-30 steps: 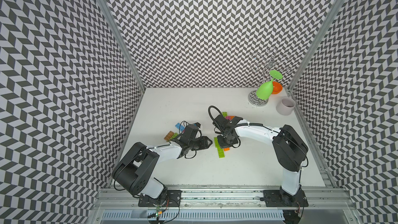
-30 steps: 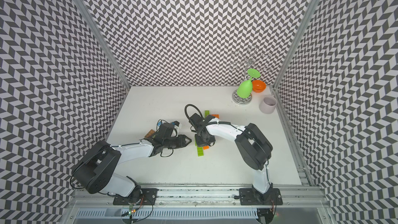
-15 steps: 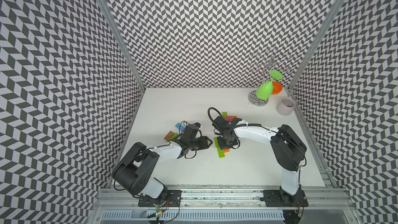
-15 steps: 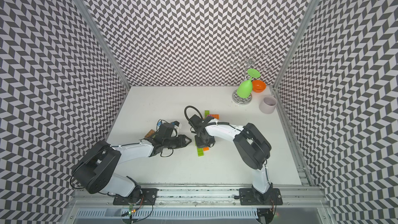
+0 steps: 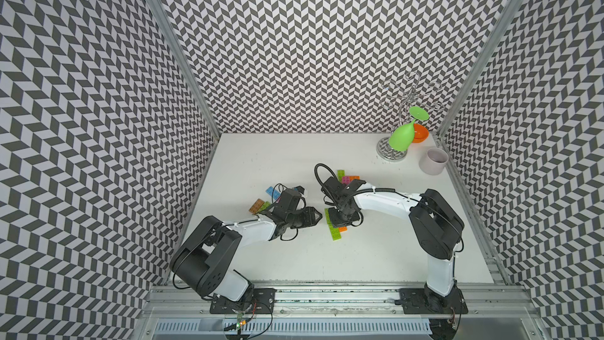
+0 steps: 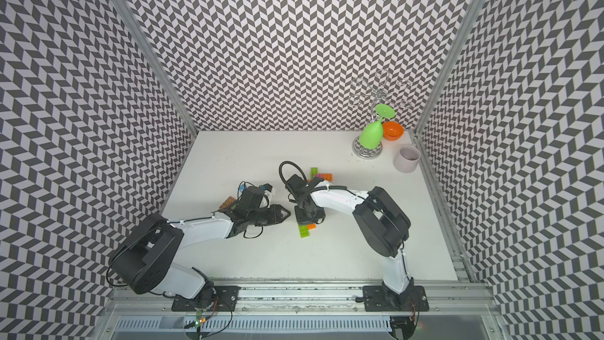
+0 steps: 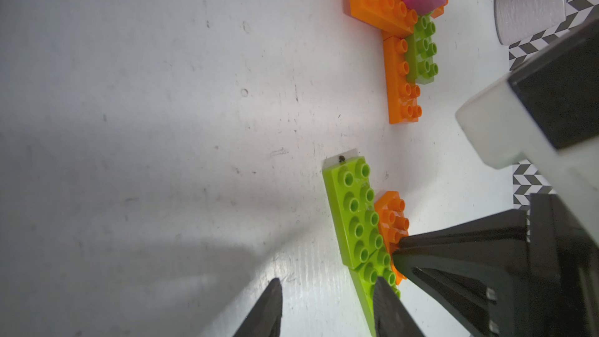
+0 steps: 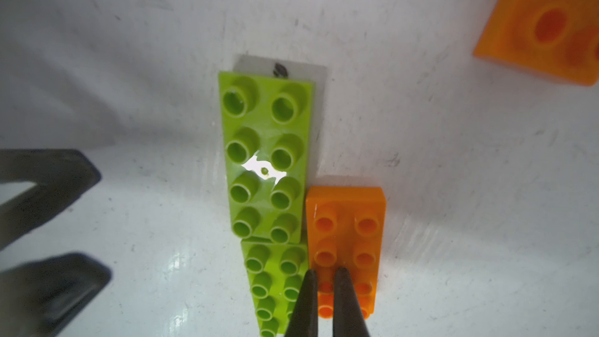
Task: Assemble a small pinwheel with lego
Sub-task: Assemble the lego brick with the lego brick.
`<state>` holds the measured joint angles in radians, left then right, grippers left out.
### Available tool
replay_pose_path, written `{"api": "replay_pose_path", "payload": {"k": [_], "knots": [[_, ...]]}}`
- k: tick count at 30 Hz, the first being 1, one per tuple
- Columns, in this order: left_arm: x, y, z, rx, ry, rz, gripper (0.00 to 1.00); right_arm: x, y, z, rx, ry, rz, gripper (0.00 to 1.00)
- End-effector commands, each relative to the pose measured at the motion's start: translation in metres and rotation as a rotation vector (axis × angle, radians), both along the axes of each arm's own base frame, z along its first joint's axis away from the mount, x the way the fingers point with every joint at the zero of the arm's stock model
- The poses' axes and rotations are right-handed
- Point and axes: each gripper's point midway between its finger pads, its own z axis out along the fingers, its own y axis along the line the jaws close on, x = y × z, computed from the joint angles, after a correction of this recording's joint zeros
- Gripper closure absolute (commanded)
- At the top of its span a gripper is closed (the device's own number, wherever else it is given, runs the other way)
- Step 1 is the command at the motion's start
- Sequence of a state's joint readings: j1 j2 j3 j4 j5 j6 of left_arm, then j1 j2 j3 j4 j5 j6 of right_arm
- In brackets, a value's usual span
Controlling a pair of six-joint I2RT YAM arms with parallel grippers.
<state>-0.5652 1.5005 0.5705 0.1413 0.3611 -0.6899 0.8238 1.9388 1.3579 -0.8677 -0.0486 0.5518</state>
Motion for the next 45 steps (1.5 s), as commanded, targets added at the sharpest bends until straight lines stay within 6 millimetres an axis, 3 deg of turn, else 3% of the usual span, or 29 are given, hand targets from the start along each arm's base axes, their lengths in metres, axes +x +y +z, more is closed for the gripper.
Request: {"api": "replay_pose_path", "payload": {"k": [1, 9, 16, 35, 45], "knots": [[-0.004, -0.001, -0.004, 0.005, -0.008, -0.023, 0.55, 0.01, -0.003, 0.005, -0.042, -0.052, -0.024, 0.92], [0.002, 0.008, 0.01, -0.012, -0.051, 0.008, 0.56, 0.011, 0.012, 0.027, -0.011, -0.084, 0.009, 0.92], [0.003, 0.01, 0.007, -0.008, -0.041, 0.006, 0.56, 0.009, 0.023, 0.022, 0.014, -0.065, 0.032, 0.92], [0.002, 0.014, 0.002, -0.006, -0.028, 0.018, 0.56, -0.001, 0.013, -0.006, -0.046, -0.012, 0.079, 0.92], [0.0, 0.015, -0.001, -0.011, -0.02, 0.013, 0.56, 0.003, 0.012, -0.018, -0.076, -0.012, 0.068, 0.91]]}}
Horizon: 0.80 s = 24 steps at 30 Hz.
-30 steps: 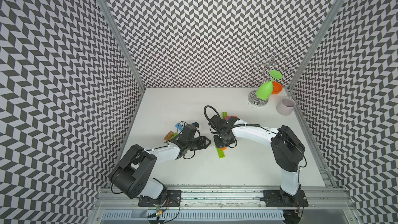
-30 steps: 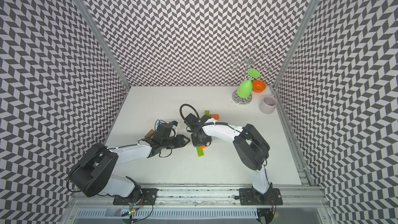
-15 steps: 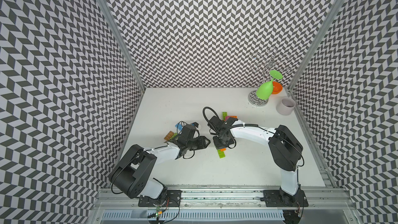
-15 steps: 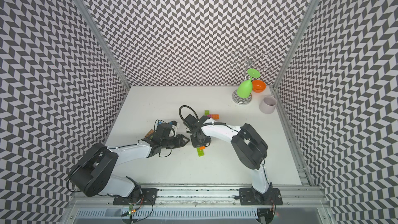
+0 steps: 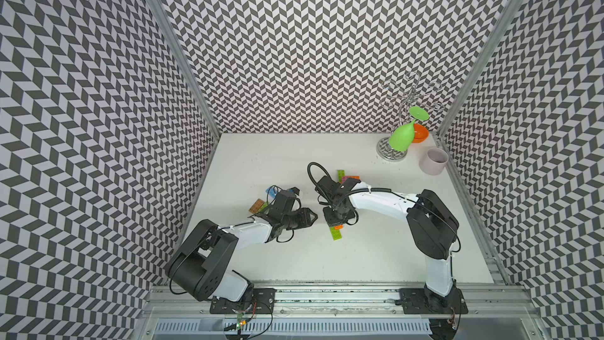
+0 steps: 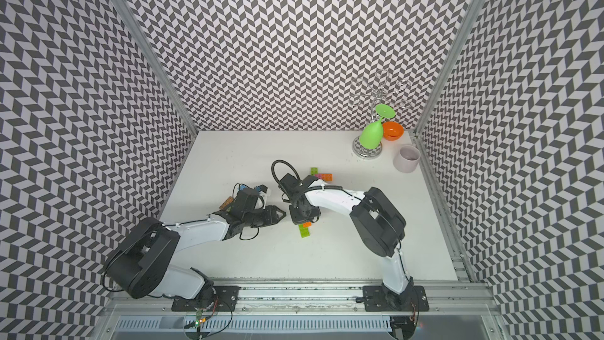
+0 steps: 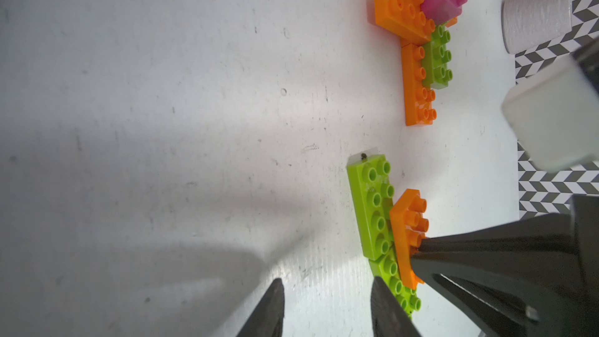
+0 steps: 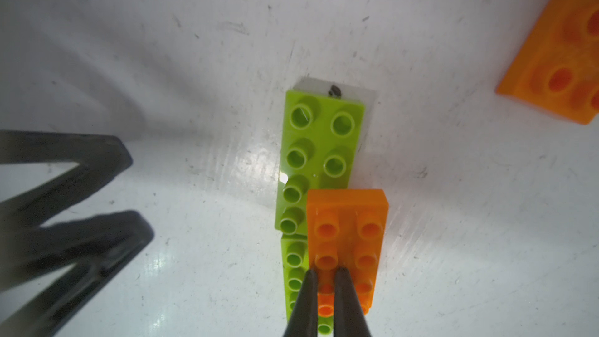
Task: Assemble a small pinwheel with lego
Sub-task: Assemble the lego brick with the lego brick.
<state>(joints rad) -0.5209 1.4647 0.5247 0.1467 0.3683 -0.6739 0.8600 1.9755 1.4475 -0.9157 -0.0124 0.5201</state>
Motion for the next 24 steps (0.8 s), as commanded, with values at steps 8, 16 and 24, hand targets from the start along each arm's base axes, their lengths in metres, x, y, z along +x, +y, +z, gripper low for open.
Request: {"api": "replay_pose_path", "payload": {"k": [8, 16, 24], "knots": [[-0.001, -0.006, -0.002, -0.025, -0.01, -0.039, 0.57, 0.002, -0.001, -0.034, -0.076, 0.024, 0.031, 0.91], [-0.003, -0.004, 0.003, -0.027, -0.022, -0.034, 0.6, -0.013, -0.014, -0.044, -0.132, 0.079, 0.088, 0.9], [-0.002, 0.012, 0.02, -0.008, -0.08, 0.029, 0.61, -0.034, -0.046, -0.042, -0.218, 0.109, 0.112, 0.9]]}}
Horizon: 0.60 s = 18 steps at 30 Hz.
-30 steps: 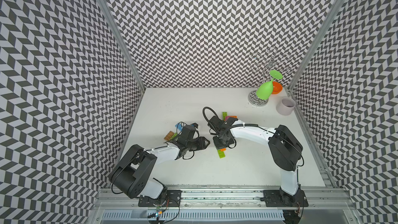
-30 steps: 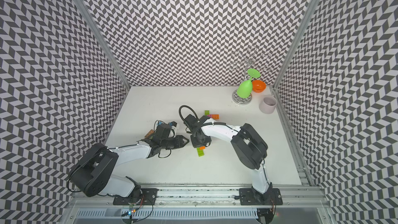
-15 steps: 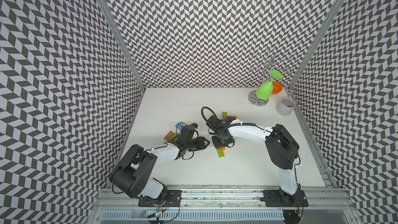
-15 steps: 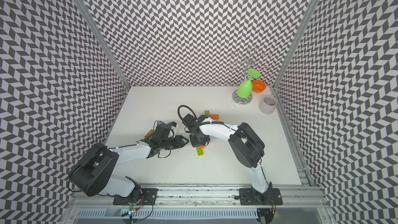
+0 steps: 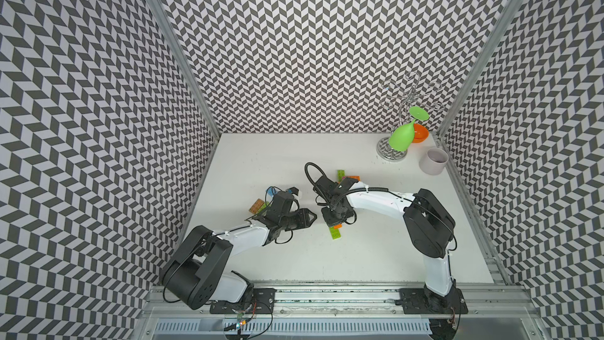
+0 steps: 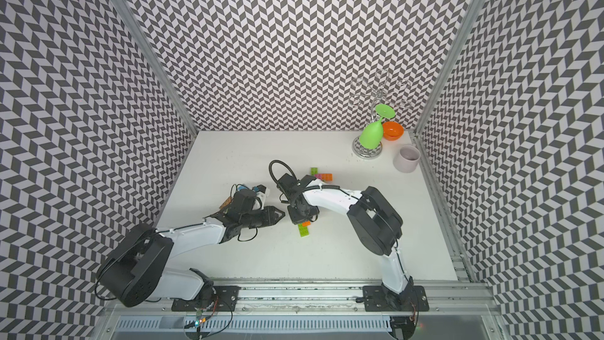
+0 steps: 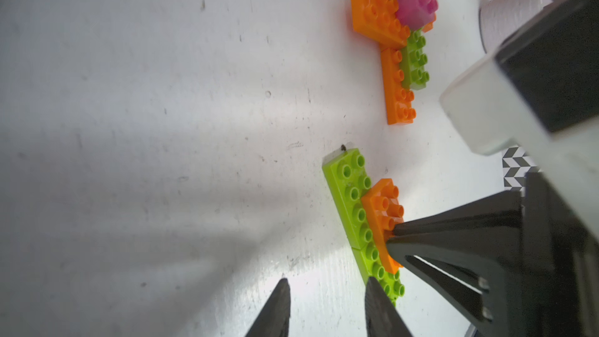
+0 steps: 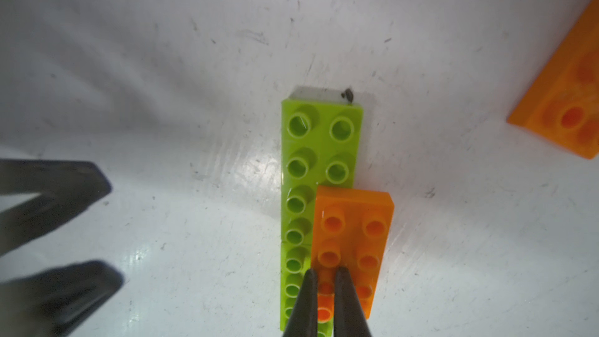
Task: Assemble a small pinwheel with lego
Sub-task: Assemble the lego brick with the lego brick.
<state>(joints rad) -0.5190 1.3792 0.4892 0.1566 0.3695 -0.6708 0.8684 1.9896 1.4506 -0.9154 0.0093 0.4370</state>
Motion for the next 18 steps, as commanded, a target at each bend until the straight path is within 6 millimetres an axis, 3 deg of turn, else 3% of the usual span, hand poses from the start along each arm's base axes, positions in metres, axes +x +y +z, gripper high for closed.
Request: {"api": "replay_pose_path", "payload": {"k": [1, 10, 18], "knots": [[0.002, 0.012, 0.005, 0.019, -0.028, 0.036, 0.61, -0.039, -0.05, -0.037, -0.197, 0.125, 0.019, 0.9], [0.0, 0.015, 0.004, 0.021, -0.013, 0.041, 0.61, -0.061, -0.074, -0.025, -0.2, 0.144, -0.022, 0.89], [0.003, 0.014, 0.009, 0.017, -0.021, 0.043, 0.6, -0.032, -0.039, 0.009, -0.082, 0.049, -0.048, 0.88]]}}
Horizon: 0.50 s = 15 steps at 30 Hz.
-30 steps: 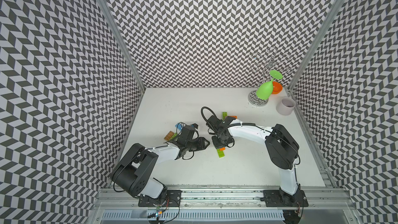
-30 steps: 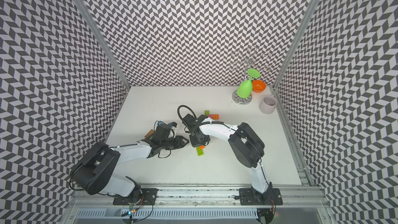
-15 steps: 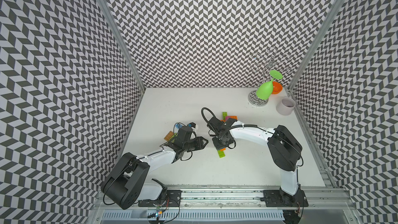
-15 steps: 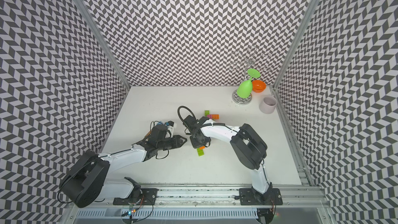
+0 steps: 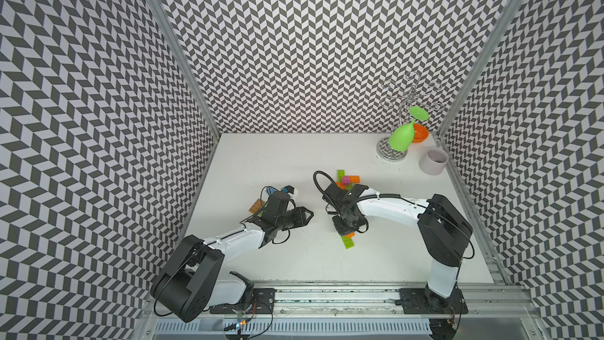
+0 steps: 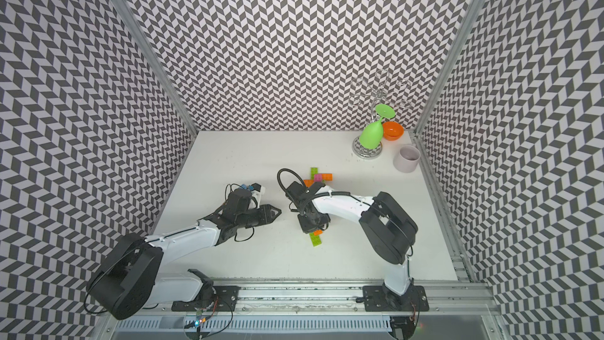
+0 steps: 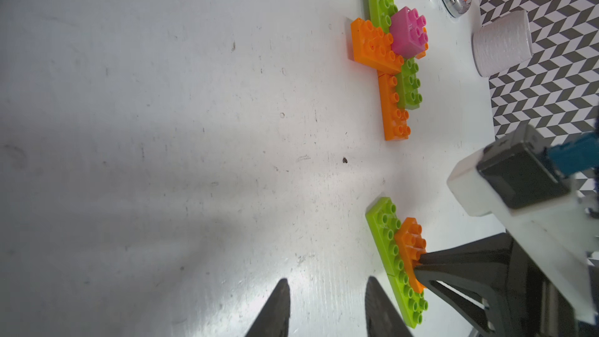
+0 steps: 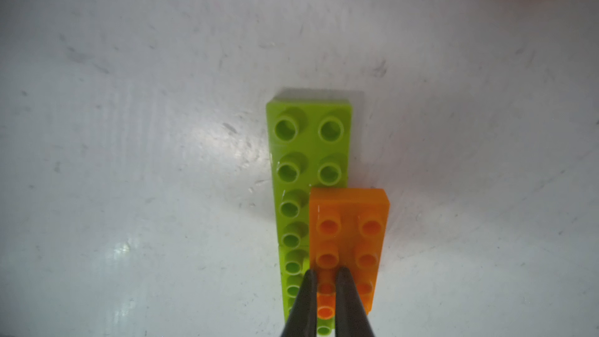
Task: Assemble a small pinwheel with lego
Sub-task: Assemble the lego brick with the lego brick.
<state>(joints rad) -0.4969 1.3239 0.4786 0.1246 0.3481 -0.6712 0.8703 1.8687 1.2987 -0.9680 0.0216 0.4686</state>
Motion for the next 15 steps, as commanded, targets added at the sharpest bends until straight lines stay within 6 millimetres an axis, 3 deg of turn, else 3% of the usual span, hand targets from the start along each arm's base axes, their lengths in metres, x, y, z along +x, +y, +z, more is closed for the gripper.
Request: {"api": "replay_pose_path", "payload": {"k": [1, 9, 13, 15], "knots": [[0.001, 0.002, 0.002, 0.01, -0.003, 0.005, 0.6, 0.006, 0.007, 0.012, 0.0, -0.011, -0.02, 0.88], [0.003, 0.01, 0.005, 0.015, -0.007, 0.033, 0.54, 0.018, 0.021, 0.031, 0.056, -0.051, -0.03, 0.79], [0.007, 0.025, 0.003, 0.03, 0.006, 0.079, 0.51, 0.017, 0.018, 0.029, 0.049, -0.054, -0.029, 0.79], [0.012, 0.04, 0.003, 0.06, 0.005, 0.133, 0.51, 0.021, 0.023, 0.038, 0.085, -0.081, -0.028, 0.79]]}}
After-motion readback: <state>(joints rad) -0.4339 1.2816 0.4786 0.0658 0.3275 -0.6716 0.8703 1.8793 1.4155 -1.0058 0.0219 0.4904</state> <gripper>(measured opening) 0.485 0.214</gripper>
